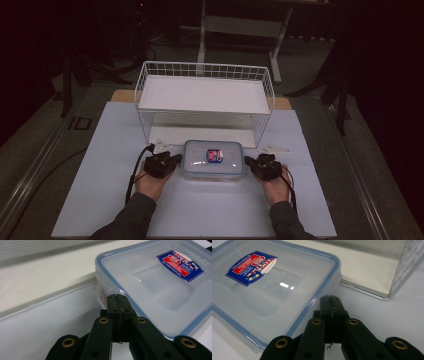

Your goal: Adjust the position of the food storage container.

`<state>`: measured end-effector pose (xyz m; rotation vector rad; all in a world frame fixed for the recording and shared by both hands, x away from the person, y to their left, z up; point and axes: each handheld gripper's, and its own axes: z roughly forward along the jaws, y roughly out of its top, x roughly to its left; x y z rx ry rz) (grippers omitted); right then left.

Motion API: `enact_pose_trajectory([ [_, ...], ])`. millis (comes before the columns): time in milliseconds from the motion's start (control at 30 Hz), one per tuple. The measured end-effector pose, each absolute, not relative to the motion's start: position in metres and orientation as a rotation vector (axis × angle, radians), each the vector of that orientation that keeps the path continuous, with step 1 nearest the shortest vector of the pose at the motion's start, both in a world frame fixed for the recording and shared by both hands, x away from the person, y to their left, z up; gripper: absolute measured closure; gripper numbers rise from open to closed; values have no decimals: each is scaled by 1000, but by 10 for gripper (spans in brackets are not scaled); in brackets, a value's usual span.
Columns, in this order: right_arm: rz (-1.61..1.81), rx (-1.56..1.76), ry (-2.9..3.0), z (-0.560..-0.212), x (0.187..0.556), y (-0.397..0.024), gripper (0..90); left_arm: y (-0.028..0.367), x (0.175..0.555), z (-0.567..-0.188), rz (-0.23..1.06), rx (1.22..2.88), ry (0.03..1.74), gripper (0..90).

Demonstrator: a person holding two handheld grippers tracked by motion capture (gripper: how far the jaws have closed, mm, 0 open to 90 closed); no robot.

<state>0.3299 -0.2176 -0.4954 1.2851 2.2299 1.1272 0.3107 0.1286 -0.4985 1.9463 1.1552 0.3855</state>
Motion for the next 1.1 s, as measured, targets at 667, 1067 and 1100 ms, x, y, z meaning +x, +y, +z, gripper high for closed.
enact_pose_trajectory([
  [667, 1180, 1166, 2341, -494, 319, -188, 900, 166, 283, -499, 360, 1910, 1203, 897],
  [1067, 1280, 1192, 2322, -482, 320, -203, 661, 177, 284, -493, 312, 1808, 1167, 651],
  [1100, 1306, 1195, 2321, -481, 320, -205, 640, 179, 284, -492, 299, 1791, 1166, 620],
])
